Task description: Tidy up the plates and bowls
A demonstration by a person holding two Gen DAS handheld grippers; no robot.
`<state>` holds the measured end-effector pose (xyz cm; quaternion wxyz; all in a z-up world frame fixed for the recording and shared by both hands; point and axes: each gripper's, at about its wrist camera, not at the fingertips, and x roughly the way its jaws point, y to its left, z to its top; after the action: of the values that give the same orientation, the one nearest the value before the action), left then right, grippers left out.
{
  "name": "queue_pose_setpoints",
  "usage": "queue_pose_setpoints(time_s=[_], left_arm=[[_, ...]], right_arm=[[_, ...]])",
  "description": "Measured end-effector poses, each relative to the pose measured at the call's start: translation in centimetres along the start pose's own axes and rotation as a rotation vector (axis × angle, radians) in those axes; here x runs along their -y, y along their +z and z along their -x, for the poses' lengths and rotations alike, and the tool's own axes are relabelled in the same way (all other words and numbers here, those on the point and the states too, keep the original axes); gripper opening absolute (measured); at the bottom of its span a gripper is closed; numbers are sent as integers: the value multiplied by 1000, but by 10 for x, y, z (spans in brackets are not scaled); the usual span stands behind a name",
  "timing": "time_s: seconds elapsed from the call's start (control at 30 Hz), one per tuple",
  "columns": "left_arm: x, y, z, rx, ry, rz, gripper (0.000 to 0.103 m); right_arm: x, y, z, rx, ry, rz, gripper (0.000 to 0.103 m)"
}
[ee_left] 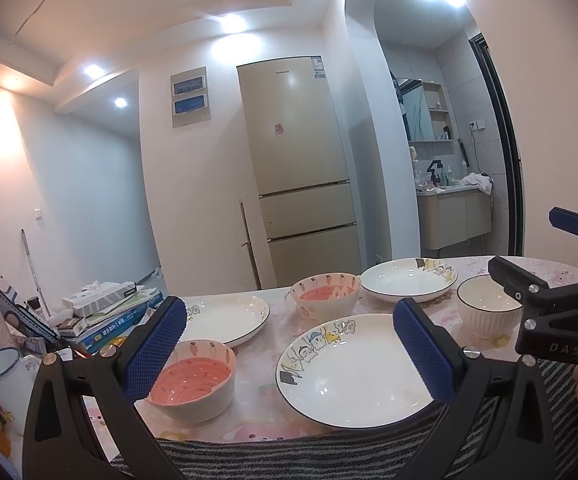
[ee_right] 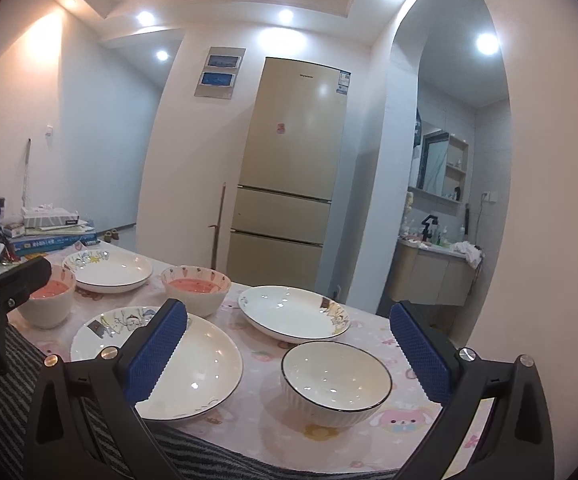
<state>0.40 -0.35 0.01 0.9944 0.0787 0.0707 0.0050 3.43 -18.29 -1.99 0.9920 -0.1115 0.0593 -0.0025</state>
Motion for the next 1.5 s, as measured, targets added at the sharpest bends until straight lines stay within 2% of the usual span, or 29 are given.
queue_pose_setpoints(time_s=[0.07, 0.17, 0.37, 0.57, 0.73, 0.83, 1.1, 1.3, 1.5], left_arm=[[1, 0, 0, 0, -1, -2, 103], [1, 0, -1, -8, -1, -4, 103], [2, 0, -2, -7, 0, -6, 103], [2, 0, -1, 3, 6, -9, 103], [-6, -2, 2, 3, 13, 16, 103], [-13, -2, 0, -4, 16, 50, 103], [-7, -3, 0, -6, 21, 22, 103], [-4, -3, 5, 12, 31, 6, 103], [-3, -3, 5, 16, 32, 1, 103]], right_arm=[[-4, 0, -3, -26, -11, 27, 103], [-9, -4, -16, -133, 25, 79, 103], [2, -7, -20, -166, 20, 36, 103], [13, -5, -13, -133, 25, -21, 103], [15, -3, -1, -73, 26, -41, 103], [17, 2, 10, -6, 5, -59, 103], [20, 8, 38, 152, -55, -82, 103], [26, 10, 43, 178, -52, -98, 103], [33, 9, 38, 134, -49, -115, 103]])
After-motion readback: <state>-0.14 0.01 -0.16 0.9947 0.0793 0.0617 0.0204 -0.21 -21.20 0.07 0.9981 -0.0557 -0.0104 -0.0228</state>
